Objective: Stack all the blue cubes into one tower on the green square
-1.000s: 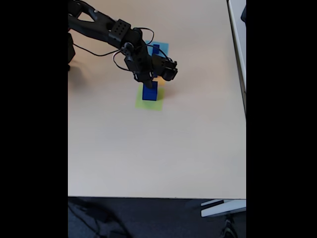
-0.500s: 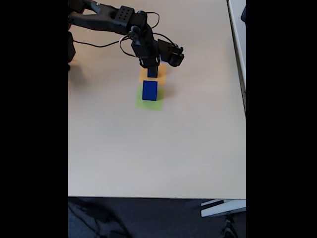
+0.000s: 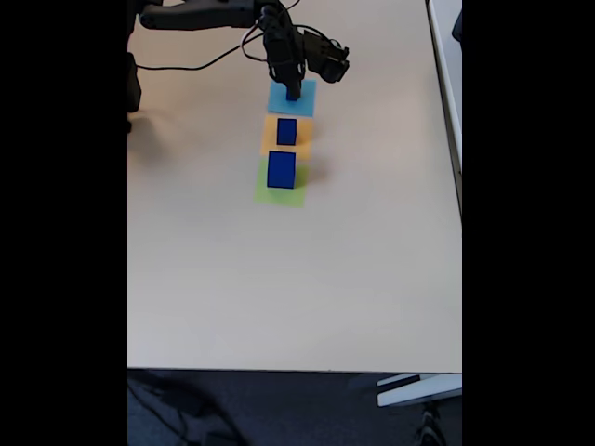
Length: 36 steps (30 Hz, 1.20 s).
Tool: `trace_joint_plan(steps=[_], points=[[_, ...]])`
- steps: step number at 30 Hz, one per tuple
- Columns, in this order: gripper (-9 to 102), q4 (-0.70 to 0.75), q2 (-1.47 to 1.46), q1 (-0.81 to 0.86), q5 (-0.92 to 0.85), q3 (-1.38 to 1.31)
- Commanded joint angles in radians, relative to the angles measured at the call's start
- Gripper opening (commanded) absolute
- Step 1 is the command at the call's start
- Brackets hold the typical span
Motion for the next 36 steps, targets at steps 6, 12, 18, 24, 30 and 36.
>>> trace_joint_plan(steps=[6,12,18,24,30,36], points=[[0,-0.031,-0.009,-0.069,0.077,-0.069],[0,-0.071,-0.075,-0.104,0.103,-0.092],[0,-0.098,-0.121,-0.133,0.135,-0.091],[0,-0.098,-0.123,-0.144,0.152,-0.074],[0,-0.115,-0.135,-0.144,0.152,-0.055],[0,-0.138,-0.143,-0.14,0.146,-0.031]])
